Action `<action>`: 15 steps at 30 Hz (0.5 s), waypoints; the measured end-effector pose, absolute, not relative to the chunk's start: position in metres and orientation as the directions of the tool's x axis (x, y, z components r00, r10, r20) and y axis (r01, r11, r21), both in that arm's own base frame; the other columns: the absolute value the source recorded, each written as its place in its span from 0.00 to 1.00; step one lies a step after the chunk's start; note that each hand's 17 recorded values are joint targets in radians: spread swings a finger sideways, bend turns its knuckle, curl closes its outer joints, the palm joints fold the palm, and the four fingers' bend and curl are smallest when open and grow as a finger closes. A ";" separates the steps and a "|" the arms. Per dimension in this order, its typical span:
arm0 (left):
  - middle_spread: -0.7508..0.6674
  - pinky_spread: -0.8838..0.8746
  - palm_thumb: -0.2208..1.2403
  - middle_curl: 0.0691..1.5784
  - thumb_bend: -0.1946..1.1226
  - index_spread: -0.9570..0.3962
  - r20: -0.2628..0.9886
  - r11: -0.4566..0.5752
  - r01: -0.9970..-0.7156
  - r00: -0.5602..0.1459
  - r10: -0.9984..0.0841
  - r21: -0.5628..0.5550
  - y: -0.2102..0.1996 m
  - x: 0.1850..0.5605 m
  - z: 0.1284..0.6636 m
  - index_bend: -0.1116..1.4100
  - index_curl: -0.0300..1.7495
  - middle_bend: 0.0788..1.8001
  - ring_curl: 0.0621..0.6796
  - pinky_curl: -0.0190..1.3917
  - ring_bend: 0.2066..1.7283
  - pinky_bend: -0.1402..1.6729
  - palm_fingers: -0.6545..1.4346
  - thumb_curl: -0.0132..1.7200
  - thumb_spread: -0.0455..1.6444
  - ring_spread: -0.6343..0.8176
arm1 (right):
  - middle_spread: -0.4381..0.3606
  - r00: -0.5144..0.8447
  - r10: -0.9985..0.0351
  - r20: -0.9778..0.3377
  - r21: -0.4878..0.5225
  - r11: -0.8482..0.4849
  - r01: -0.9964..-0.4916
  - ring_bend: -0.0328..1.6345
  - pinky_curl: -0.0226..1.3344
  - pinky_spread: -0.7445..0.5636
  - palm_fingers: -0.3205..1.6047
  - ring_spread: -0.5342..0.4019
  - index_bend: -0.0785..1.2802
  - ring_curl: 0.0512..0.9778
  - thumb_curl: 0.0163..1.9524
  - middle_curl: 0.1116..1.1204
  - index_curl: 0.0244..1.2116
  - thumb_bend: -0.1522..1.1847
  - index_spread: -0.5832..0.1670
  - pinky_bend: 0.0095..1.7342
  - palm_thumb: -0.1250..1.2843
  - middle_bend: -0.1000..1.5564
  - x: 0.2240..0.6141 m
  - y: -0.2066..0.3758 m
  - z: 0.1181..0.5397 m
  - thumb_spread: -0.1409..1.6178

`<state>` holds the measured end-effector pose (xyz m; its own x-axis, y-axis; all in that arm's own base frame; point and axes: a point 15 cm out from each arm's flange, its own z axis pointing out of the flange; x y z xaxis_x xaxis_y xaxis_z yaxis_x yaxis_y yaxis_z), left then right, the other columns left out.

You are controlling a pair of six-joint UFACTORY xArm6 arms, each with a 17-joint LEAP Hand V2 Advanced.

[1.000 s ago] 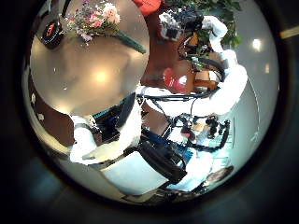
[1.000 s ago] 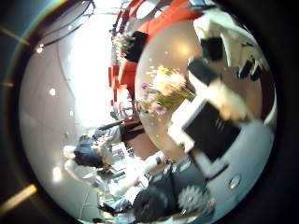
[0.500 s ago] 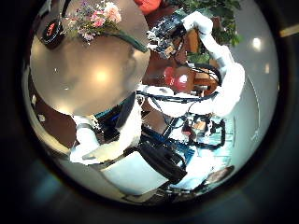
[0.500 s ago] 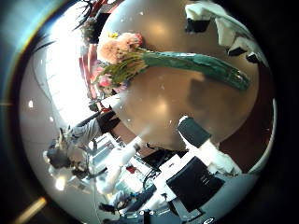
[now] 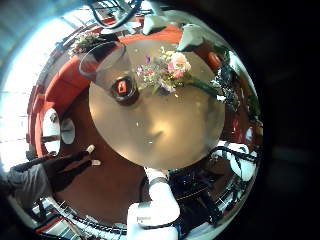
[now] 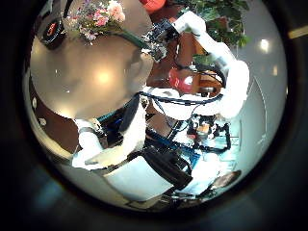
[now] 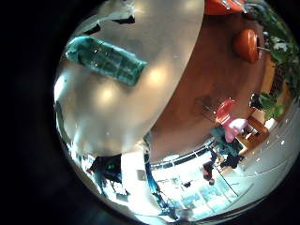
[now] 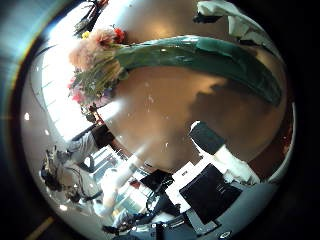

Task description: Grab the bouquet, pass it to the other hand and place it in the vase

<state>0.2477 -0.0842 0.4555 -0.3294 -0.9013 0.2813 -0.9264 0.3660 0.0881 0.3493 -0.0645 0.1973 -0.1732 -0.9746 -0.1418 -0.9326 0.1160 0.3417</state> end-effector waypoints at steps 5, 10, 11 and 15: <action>0.75 0.77 0.36 0.20 0.13 0.77 0.281 0.365 -0.927 -0.328 -0.902 0.088 -0.085 0.248 0.456 0.20 0.24 0.07 0.18 0.19 0.24 0.18 0.44 0.19 0.68 0.77 | 0.47 -0.170 -0.976 -0.139 0.316 0.119 -0.941 0.54 0.25 0.64 0.26 0.46 0.31 0.44 0.26 0.45 0.47 0.10 0.45 0.34 0.61 0.43 0.355 -0.066 0.200 0.66; 0.75 0.77 0.36 0.20 0.13 0.77 0.282 0.365 -0.927 -0.328 -0.901 0.089 -0.085 0.247 0.455 0.20 0.24 0.07 0.17 0.19 0.24 0.18 0.44 0.19 0.68 0.77 | 0.47 -0.173 -0.975 -0.137 0.312 0.123 -0.942 0.51 0.24 0.66 0.26 0.47 0.30 0.42 0.25 0.44 0.46 0.10 0.45 0.33 0.62 0.41 0.359 -0.067 0.194 0.66; 0.75 0.77 0.36 0.20 0.13 0.77 0.283 0.365 -0.927 -0.328 -0.902 0.091 -0.085 0.247 0.455 0.20 0.24 0.07 0.17 0.19 0.24 0.18 0.44 0.19 0.68 0.77 | 0.47 -0.174 -0.975 -0.136 0.312 0.125 -0.942 0.51 0.24 0.66 0.26 0.47 0.30 0.42 0.25 0.44 0.46 0.10 0.45 0.33 0.62 0.41 0.360 -0.068 0.191 0.66; 0.75 0.77 0.36 0.20 0.13 0.77 0.280 0.364 -0.926 -0.325 -0.903 0.097 -0.084 0.246 0.454 0.20 0.24 0.07 0.17 0.20 0.24 0.18 0.44 0.19 0.68 0.77 | 0.47 -0.181 -0.974 -0.135 0.323 0.129 -0.937 0.49 0.22 0.67 0.28 0.47 0.28 0.41 0.26 0.42 0.44 0.10 0.45 0.31 0.63 0.39 0.364 -0.068 0.176 0.65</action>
<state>0.2465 -0.0837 0.4535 -0.3253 -0.9032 0.2800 -0.9264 0.3638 0.0973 0.3638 -0.0685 0.1762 -0.1810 -0.9741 -0.1355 -0.9374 0.1292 0.3234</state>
